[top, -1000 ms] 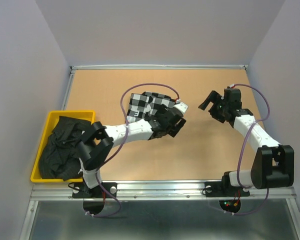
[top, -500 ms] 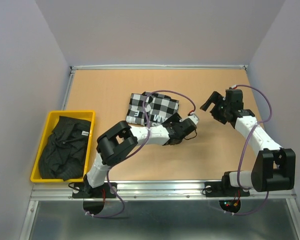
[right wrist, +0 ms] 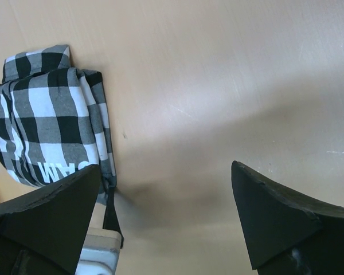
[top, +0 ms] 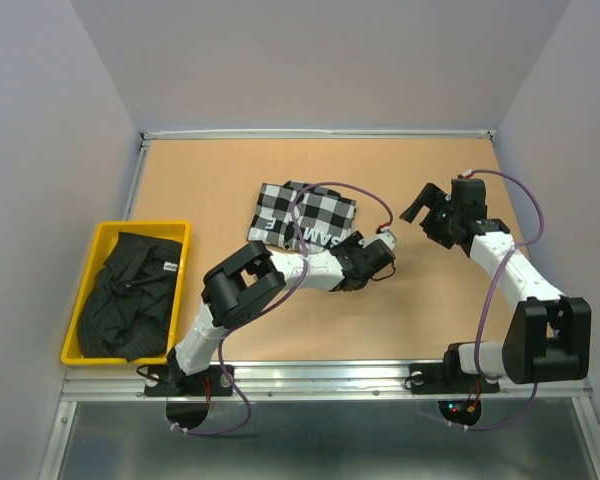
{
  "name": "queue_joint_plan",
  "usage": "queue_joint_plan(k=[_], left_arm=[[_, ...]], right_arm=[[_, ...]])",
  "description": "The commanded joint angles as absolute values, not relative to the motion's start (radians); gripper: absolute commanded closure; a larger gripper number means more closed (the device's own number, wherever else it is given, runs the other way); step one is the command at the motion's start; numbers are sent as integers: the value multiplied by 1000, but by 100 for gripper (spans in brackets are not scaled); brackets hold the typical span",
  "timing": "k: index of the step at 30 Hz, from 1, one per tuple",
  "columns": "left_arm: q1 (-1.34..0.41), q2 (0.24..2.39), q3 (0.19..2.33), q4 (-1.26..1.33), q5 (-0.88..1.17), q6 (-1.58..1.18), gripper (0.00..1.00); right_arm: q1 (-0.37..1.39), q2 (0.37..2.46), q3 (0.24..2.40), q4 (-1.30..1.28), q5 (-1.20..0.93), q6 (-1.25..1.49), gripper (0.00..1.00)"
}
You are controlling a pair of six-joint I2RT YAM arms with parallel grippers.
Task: Fold and stack the long sleeve shirts
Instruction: Fold the shirt
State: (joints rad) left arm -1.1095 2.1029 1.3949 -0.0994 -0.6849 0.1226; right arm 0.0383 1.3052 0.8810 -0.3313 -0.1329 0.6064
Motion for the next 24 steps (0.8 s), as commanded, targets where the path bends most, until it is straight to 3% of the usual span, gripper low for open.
queue_joint_plan(k=[1,4,6,11,24], left_arm=[[-1108,2108,1427,-117,-730,130,60],[-1106,2097,1428,-118,-729,124,75],[-1101,2088,1427,-123,-727,118,78],[-1082,2054,1419,-136,-690,72,98],[-1009,1957,1393,-172,-528,-38,99]], right_arm=[[28,1289,853,-322,-161,606,0],[28,1302,847,-316,-178,639,0],[29,1316,825,-284,-241,669,0],[29,1353,744,-65,-429,775,0],[130,1621,660,439,-571,1000,0]])
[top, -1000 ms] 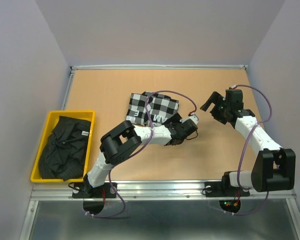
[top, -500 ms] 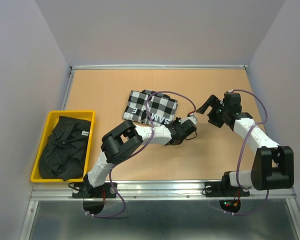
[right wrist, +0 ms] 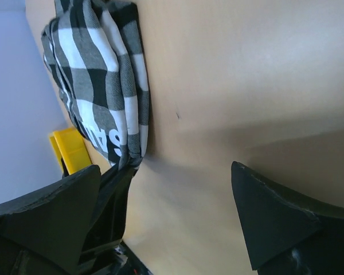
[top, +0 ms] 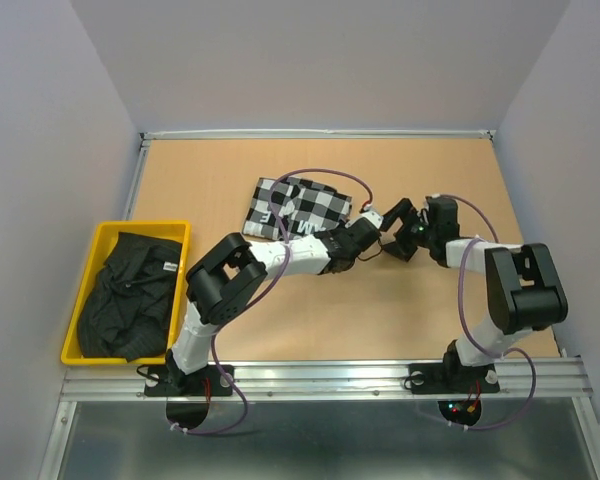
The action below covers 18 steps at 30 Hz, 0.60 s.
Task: Fold and stack the long sleeve shirts
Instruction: Fold the shirt
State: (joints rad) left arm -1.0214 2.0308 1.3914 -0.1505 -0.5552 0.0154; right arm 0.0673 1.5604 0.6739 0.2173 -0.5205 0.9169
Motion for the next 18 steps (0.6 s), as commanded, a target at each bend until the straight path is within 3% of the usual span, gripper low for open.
queue_joint_plan(k=[1,11,18], left_arm=[[-1006,1954,1397,-176,-522,-43,99],[-996,1931,1408,-207,-465,-110,99],[-988,1882,1399,-210,-437,-161,99]], right_arm=[[144,1665,666,448,-560,1009,0],[241,1877,745,577,-520,1170,0],[291,1913,767,580,-454,1226,0]])
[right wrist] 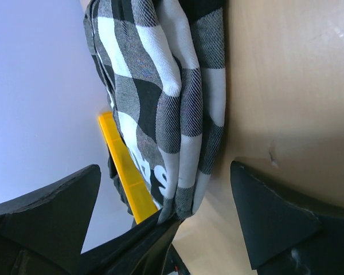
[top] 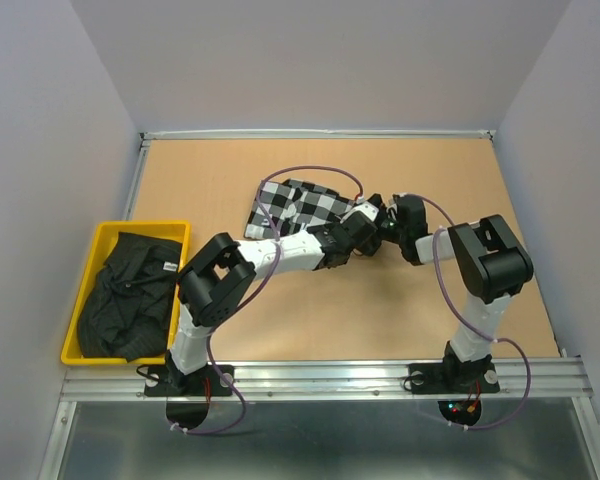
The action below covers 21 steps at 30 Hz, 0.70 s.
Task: Fold and stack the long sleeve shirts
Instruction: Fold the shirt
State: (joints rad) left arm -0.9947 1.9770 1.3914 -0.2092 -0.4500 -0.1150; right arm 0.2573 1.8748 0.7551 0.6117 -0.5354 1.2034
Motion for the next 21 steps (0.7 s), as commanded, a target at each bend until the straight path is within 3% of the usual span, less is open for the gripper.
queue_joint_plan(k=[1,15,21], left_arm=[[-986,1872,1397,-210,-436,-167,99],[-980,1845,1381,-210,-377,-187,100],[-980,1856,1390,-209,-351,-207,99]], right_arm=[[296,1910,765,578,-445,1236,0],[308,2015,854,578,-459,1252,0],[327,2071,930,577,-469,1250,9]])
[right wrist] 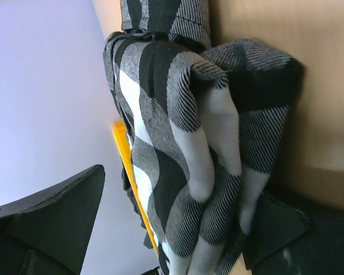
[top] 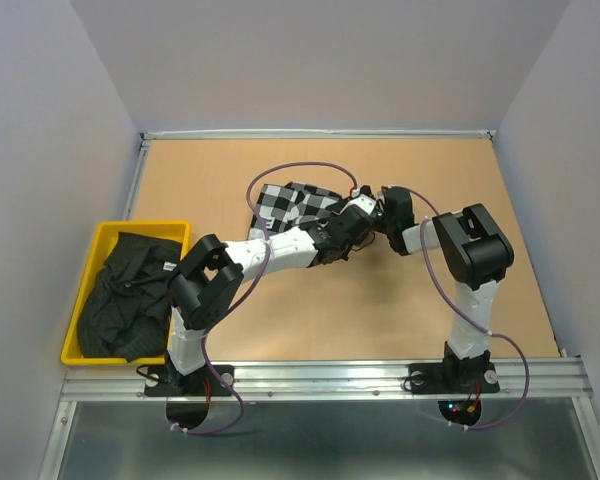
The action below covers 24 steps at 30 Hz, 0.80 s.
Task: Fold and stack the long sleeve shirts
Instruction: Fold the shirt
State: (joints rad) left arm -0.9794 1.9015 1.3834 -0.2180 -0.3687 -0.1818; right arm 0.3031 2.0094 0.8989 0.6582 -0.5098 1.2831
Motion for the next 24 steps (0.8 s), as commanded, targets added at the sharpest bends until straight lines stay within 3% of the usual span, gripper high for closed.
queue_joint_plan(k=[1,4,10,15,19,20,24], left_arm=[[-980,1858,1391,-210,-351,-216,99],[-980,1862,1393,-209,-338,-233,99],[-980,1884,1411,-215,-313,-258,93],[-980,1885,1431,-259,-336,-288,75],[-979,1862,1428,-279,-344,-317,53],[-977,1855,1431,-294,-351,-322,44],[-954,1799,1430,-324,-374,-354,29]], right_arm=[[328,2083,937,577,-469,1249,11],[336,2101,963,577,-468,1235,18],[345,2117,983,577,-468,1212,41],[345,2095,957,575,-450,1175,87],[339,2082,940,575,-465,1137,99],[334,2079,939,575,-472,1121,99],[304,2045,908,572,-526,1065,99]])
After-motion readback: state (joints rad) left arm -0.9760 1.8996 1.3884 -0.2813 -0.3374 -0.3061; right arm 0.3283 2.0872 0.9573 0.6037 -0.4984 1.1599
